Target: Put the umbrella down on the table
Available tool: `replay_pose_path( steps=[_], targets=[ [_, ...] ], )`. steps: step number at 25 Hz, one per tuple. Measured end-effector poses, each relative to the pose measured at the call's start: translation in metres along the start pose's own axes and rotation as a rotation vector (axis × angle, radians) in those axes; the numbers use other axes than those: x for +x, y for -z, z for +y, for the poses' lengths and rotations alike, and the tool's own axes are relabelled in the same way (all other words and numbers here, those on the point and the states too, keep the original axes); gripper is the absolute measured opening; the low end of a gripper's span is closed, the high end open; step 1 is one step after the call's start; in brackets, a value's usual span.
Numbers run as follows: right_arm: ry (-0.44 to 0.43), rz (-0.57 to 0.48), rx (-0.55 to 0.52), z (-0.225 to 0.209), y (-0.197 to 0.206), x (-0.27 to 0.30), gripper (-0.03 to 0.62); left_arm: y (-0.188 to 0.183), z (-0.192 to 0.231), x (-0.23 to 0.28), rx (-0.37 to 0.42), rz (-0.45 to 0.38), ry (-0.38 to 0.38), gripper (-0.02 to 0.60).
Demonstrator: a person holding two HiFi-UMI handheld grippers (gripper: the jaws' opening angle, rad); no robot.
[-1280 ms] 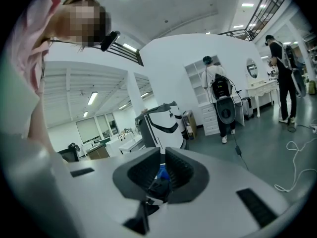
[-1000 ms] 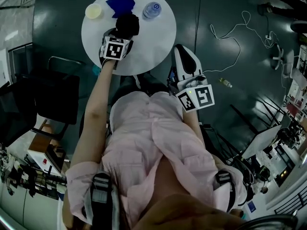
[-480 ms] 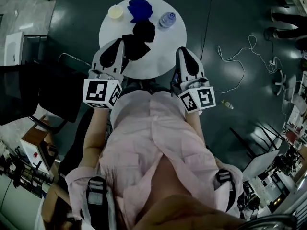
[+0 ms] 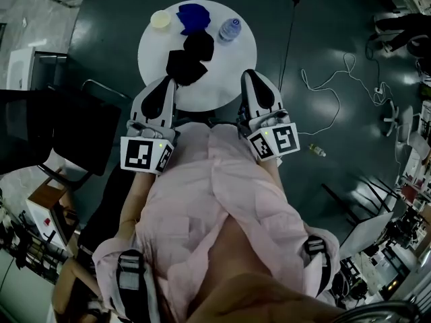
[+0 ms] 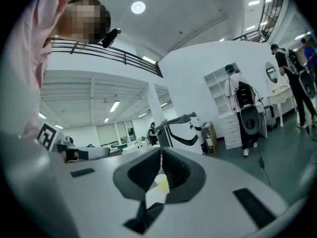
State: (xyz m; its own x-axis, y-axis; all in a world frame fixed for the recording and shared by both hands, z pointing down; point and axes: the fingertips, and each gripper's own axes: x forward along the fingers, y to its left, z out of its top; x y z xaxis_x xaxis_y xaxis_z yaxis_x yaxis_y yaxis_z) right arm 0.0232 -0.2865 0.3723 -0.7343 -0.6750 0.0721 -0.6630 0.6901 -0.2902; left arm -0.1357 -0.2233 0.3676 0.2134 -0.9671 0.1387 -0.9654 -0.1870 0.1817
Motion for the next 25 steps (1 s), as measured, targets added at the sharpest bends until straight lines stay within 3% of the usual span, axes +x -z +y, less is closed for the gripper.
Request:
replay_pose_path(
  steps=[25],
  targets=[
    [0.017,0.033,-0.074,0.0091,0.0039,-0.0088,0.031,0.0009,-0.0057,0.001,-0.006,-0.001,0.008,0.018]
  ],
)
